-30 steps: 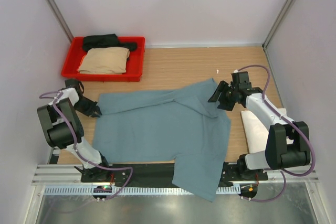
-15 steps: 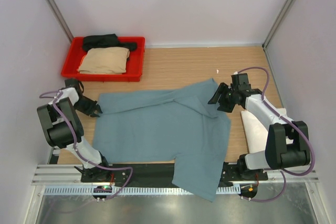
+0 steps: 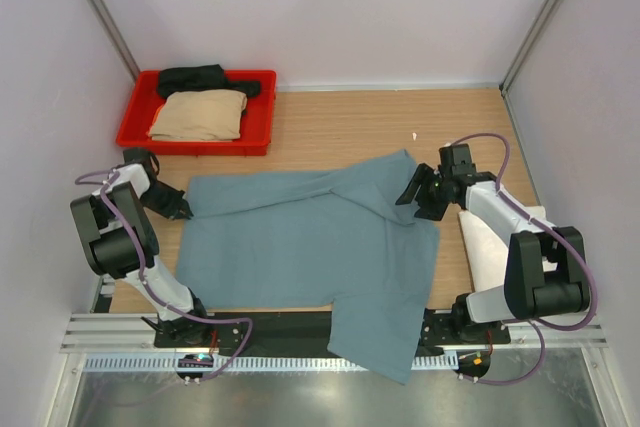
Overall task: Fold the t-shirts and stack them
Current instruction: Fold the tshirt
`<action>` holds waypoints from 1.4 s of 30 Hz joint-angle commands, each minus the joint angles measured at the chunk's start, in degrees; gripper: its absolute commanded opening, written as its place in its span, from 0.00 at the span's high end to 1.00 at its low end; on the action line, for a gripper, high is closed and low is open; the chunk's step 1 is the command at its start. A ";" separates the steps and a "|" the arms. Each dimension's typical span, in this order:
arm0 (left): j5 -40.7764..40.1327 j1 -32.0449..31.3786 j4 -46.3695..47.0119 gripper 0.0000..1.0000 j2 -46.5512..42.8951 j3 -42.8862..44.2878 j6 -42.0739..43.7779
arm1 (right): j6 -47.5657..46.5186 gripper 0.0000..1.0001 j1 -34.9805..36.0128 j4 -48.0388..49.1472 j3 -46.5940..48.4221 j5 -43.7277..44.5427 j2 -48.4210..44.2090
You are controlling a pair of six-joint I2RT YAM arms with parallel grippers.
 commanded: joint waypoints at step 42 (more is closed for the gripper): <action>-3.51 -0.35 -3.05 1.00 -0.41 4.28 1.54 | 14.82 0.98 -4.20 7.87 -8.88 -0.60 -2.15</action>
